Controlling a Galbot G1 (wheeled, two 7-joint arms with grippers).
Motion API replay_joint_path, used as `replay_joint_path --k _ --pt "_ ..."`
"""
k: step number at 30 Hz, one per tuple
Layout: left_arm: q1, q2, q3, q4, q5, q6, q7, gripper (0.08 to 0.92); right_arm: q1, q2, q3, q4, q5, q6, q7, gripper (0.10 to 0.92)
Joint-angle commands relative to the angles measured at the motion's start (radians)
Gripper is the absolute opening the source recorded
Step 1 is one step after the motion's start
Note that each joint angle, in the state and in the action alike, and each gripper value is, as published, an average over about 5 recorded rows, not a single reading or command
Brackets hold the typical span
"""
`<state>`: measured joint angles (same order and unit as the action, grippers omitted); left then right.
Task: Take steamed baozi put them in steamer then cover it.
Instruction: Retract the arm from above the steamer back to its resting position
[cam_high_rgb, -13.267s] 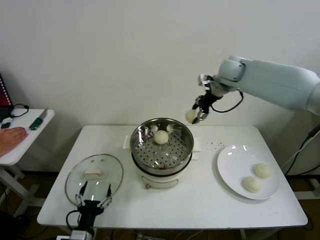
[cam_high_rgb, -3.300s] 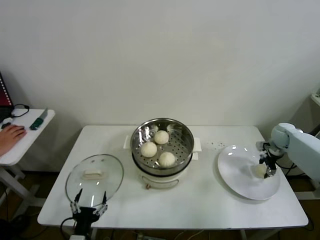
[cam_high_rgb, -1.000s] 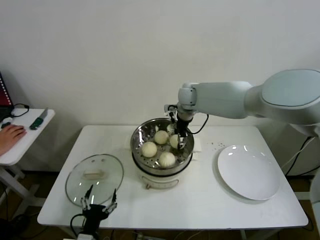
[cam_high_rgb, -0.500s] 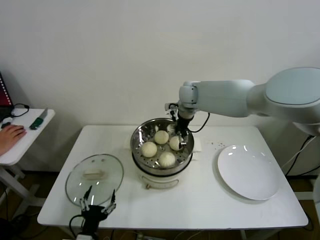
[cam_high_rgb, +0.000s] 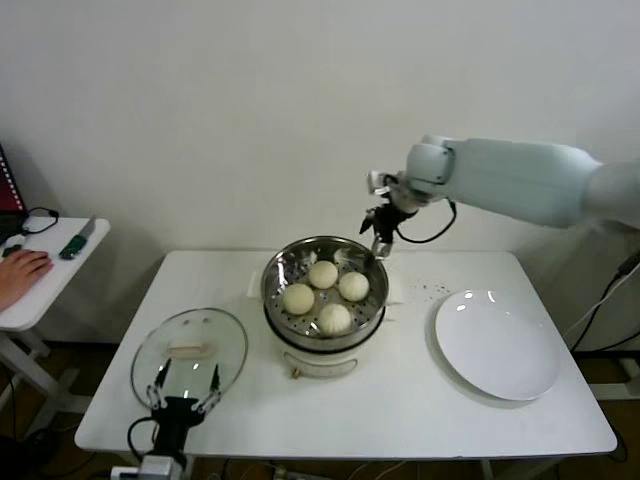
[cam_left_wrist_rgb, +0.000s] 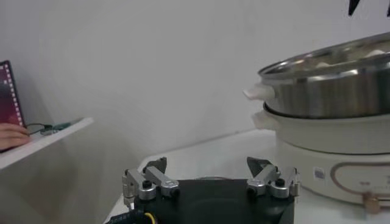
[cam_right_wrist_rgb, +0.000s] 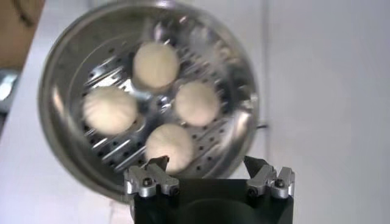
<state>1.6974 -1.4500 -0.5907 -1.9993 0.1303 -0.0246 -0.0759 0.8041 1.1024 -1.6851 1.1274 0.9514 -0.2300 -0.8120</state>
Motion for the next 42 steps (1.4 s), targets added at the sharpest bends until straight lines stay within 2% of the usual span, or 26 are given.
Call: replay_joint_path --k 1,4,10,15,21,29,36,39,42 --pt "-0.026 -0.009 -0.002 -0.006 0.003 -0.005 -0.012 0.823 -0.169 -0.4 0.333 0.171 0.015 0.131 0.31 0.823" --pt "-0.023 -0.011 -0.001 -0.012 0.007 -0.017 -0.018 0.823 -0.332 -0.492 0.512 0.21 0.002 0.159 0.384 0.823" --pt "-0.014 -0.014 -0.001 -0.033 0.032 -0.016 -0.021 0.823 -0.79 -0.627 0.997 0.291 -0.079 0.204 0.433 0.823" --pt "-0.005 -0.01 -0.012 -0.052 0.066 -0.005 -0.007 0.823 -1.17 -0.659 1.369 0.381 -0.13 0.247 0.489 0.823" --pt "-0.011 -0.014 -0.016 -0.067 0.152 0.02 0.007 0.823 -1.59 -0.536 1.862 0.445 -0.22 0.254 0.524 0.823" --pt "-0.017 -0.008 -0.026 -0.075 0.358 0.061 -0.009 0.823 -1.96 -0.323 2.254 0.594 -0.345 0.178 0.57 0.823" --pt "-0.04 0.041 -0.037 -0.057 0.794 0.122 -0.005 0.823 -2.135 -0.16 2.392 0.656 -0.417 0.186 0.571 0.823" --pt "-0.041 0.073 -0.042 -0.036 1.055 0.122 0.024 0.823 -2.206 -0.11 2.436 0.674 -0.434 0.205 0.561 0.823" --pt "-0.042 0.106 -0.029 -0.014 1.194 0.122 0.052 0.823 -2.264 -0.072 2.465 0.682 -0.422 0.227 0.55 0.823"
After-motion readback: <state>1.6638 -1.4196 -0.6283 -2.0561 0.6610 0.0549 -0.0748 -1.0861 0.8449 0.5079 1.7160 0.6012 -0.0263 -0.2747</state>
